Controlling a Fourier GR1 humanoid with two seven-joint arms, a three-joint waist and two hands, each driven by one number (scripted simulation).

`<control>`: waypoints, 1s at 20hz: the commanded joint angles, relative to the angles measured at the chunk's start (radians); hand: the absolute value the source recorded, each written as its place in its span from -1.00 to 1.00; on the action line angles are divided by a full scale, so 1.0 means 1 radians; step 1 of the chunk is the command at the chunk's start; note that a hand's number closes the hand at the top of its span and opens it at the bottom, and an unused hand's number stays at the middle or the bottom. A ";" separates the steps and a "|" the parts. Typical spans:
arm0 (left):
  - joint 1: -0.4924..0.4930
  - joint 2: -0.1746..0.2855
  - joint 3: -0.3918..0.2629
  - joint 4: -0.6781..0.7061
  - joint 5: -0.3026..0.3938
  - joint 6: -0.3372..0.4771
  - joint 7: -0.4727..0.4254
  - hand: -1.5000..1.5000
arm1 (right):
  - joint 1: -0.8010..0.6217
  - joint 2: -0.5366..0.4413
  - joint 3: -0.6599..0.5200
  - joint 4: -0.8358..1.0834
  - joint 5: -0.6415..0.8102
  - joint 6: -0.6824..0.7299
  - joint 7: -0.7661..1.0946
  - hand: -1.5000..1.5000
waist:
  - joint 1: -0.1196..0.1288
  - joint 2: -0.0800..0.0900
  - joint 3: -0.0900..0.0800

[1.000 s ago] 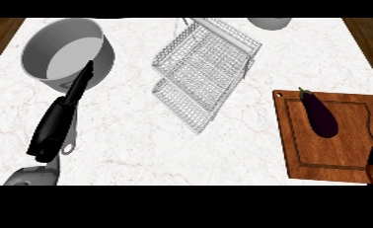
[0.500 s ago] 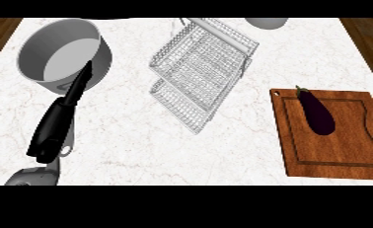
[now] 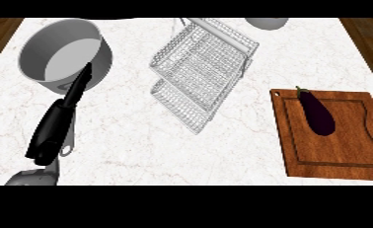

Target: Pick the tomato from the cutting board and place it in the tiered basket

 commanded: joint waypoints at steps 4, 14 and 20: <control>-0.015 -0.003 -0.012 -0.016 -0.010 -0.008 0.025 0.00 | -0.165 -0.043 0.032 -0.248 -0.107 0.197 0.126 1.00 | 0.008 0.000 0.000; -0.013 -0.005 -0.010 0.016 -0.017 -0.005 -0.008 0.00 | -0.727 -0.011 0.202 -0.152 -0.032 0.325 0.442 1.00 | 0.029 -0.001 -0.002; -0.058 -0.017 -0.004 0.049 -0.023 0.004 0.002 0.00 | -1.136 0.023 0.290 0.054 -0.010 0.414 0.739 1.00 | 0.024 -0.001 -0.001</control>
